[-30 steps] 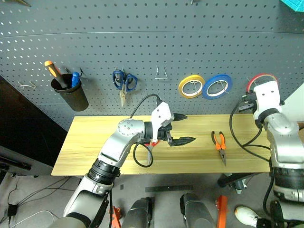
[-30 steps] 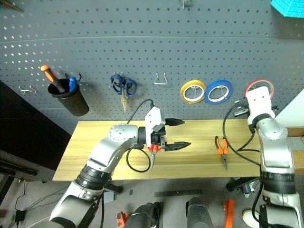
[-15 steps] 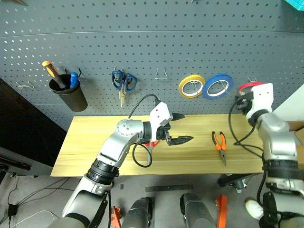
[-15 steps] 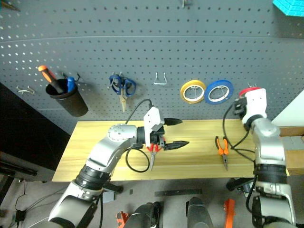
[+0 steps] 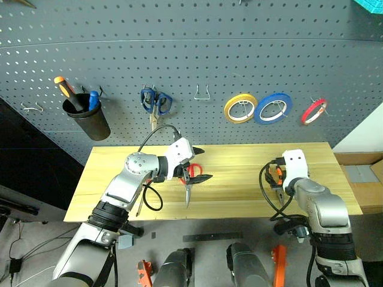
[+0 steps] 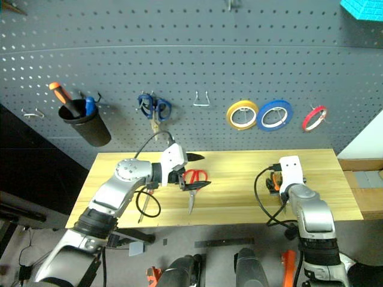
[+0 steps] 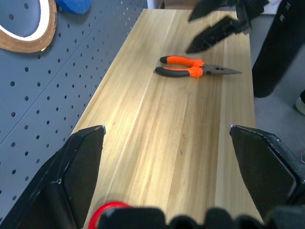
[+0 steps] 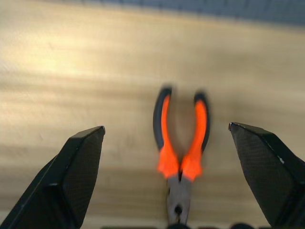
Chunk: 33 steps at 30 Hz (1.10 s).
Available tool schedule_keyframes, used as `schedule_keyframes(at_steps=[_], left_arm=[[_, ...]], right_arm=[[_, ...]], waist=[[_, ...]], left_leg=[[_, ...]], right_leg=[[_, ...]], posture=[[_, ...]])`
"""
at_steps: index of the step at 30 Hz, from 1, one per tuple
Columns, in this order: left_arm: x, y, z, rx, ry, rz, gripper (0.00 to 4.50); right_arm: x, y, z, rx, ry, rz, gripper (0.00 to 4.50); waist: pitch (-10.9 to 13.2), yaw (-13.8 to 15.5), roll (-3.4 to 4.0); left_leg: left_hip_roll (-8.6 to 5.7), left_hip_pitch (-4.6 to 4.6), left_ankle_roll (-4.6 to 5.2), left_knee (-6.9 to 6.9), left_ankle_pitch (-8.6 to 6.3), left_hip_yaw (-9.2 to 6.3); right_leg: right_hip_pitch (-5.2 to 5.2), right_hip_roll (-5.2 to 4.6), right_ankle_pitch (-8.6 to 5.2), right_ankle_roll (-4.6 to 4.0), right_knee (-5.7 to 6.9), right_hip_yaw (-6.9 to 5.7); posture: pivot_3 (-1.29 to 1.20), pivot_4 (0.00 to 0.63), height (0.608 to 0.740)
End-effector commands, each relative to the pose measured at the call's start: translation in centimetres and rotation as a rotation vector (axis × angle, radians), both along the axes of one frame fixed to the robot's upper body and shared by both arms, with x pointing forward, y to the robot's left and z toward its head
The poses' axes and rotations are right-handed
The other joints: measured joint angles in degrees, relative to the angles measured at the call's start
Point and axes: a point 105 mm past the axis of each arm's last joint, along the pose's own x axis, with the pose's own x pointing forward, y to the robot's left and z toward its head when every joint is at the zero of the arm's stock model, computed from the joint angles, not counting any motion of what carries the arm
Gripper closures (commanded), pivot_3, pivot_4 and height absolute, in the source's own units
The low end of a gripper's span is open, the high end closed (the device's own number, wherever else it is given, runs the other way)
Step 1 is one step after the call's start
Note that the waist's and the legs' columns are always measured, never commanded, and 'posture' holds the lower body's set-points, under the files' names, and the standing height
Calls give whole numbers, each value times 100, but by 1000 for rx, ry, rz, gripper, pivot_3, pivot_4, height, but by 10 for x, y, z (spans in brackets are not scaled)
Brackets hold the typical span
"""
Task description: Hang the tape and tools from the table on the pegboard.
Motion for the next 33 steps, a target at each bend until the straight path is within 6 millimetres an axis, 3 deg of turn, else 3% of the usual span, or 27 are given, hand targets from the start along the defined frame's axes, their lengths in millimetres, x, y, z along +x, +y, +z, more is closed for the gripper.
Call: schedule_keyframes(at_steps=[1,14,27,30,33], left_arm=[[-1,-1,7,-16,-35,-6,0],[-7,1,3,-17,-19,-2,0],[-6,2,4,-16,-21,6,0],[-6,2,3,-16,-21,6,0],[-6,2,3,-21,-16,10,0]], right_arm=[[2,-13,-9,21,44,-59,139],[28,-13,-45,107,149,-103,139],[39,-21,-61,28,218,-74,139],[37,-21,-63,18,235,-60,708],[36,-15,-64,19,242,-42,1720]], waist=[[-1,2,1],[-2,-35,1],[-9,-95,-8],[-12,-99,-10],[-17,-100,-13]], left_leg=[[-1,0,0,-2,0,0],[-1,2,1,0,0,11],[0,11,4,2,1,37],[-1,12,7,4,4,37],[-1,12,8,5,4,38]], right_leg=[[0,0,0,0,1,0],[-3,2,7,7,9,11],[-3,13,21,22,8,50],[-2,13,24,24,8,52],[-1,13,26,25,8,53]], posture=[[-190,206,740],[-167,201,740],[-157,196,740],[-160,193,740],[-163,190,740]])
